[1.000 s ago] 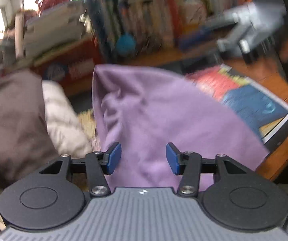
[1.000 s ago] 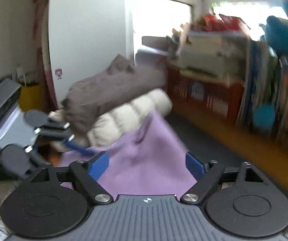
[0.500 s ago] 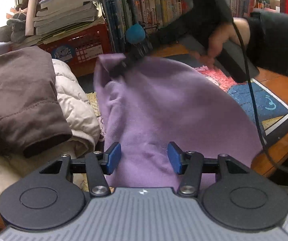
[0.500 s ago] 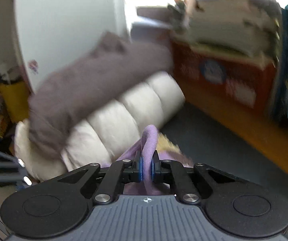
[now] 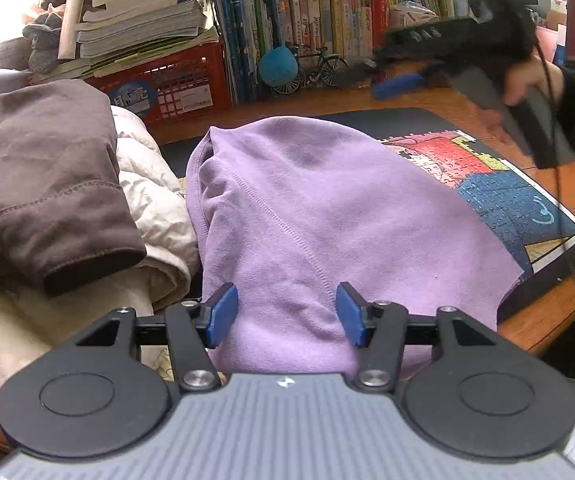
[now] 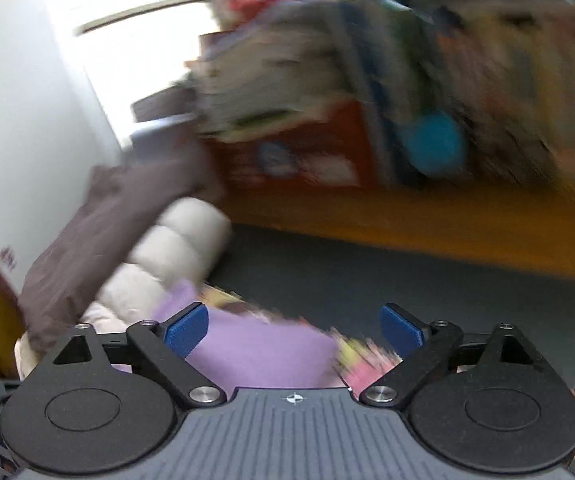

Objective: Fold clothes
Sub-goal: 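Lower the folded lavender sweatshirt onto the puzzle mat with both grippers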

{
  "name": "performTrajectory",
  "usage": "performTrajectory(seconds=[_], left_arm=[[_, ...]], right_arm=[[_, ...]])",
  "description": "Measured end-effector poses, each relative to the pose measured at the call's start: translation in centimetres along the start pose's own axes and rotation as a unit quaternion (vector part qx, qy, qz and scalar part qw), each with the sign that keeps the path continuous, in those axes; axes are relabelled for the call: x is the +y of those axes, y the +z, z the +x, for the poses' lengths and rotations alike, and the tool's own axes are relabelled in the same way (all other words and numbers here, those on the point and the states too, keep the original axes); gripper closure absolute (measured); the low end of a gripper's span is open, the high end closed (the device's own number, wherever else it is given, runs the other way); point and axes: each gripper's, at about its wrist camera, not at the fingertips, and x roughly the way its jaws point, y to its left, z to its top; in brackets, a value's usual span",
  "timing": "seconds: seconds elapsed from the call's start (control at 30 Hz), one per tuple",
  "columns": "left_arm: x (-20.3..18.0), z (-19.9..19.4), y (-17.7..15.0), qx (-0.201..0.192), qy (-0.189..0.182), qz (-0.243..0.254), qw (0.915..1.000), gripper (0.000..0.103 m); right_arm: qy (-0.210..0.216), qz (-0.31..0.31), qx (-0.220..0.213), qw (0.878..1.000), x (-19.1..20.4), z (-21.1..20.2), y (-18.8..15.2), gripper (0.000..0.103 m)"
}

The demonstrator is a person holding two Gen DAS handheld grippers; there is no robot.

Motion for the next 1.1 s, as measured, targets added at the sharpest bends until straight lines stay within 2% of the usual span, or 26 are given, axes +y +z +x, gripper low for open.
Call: performTrajectory(seconds=[0.1, 0.27, 0.33, 0.37, 0.4, 0.43, 0.53, 0.63, 0.77, 0.9, 1.03, 1.1], left_arm=[[-0.2, 0.0, 0.2, 0.004, 0.005, -0.001, 1.0000, 0.044], [-0.4, 0.2, 0.5, 0.011, 0.012, -0.004, 0.9999, 0.044], [-0.4, 0.2, 0.5, 0.013, 0.014, -0.006, 0.9998, 0.044], [-0.4, 0.2, 0.5, 0.014, 0.015, -0.008, 0.9998, 0.044], [-0.4, 0.3, 0.6, 0.016, 0.016, -0.009, 0.9997, 0.044], [-0.4, 0.3, 0.7, 0.018, 0.018, -0.009, 0.9996, 0.044], [-0.8, 0.3, 1.5, 0.018, 0.029, 0.003, 0.9994, 0.044], [-1.2, 0.7, 2.9, 0.008, 0.034, 0.017, 0.9992, 0.044], [-3.2, 1.6, 4.9, -0.014, 0.024, 0.036, 0.9990, 0.044], [-6.3, 3.3, 7.1, -0.029, 0.003, 0.058, 0.9979, 0.044], [-9.2, 5.8, 9.2, -0.030, -0.014, 0.068, 0.9972, 0.044], [-9.8, 7.2, 10.2, -0.025, -0.013, 0.066, 0.9974, 0.044]], right_arm=[[-0.005, 0.035, 0.019, 0.999, -1.1, 0.8, -1.3, 0.013], [0.011, 0.017, 0.040, 0.999, 1.4, 3.6, -3.0, 0.016], [0.013, -0.004, 0.043, 0.999, 2.9, 4.6, -3.7, 0.034], [0.004, -0.013, 0.039, 0.999, 3.6, 4.7, -3.9, 0.039], [-0.003, -0.019, 0.036, 0.999, 4.1, 4.7, -3.9, 0.055], [-0.010, -0.024, 0.033, 0.999, 4.5, 4.7, -3.9, 0.066], [-0.009, -0.003, 0.019, 1.000, 4.0, 3.8, -3.4, 0.083], [-0.022, -0.014, -0.006, 1.000, 3.3, 2.0, -2.7, 0.086], [-0.062, -0.017, -0.041, 0.997, 1.4, -1.0, -1.9, 0.087], [-0.118, 0.004, -0.067, 0.991, -2.8, -4.0, -1.2, 0.087], [-0.164, 0.025, -0.068, 0.984, -7.4, -5.7, -1.1, 0.087], [-0.183, 0.034, -0.057, 0.981, -9.2, -6.2, -1.6, 0.082]])
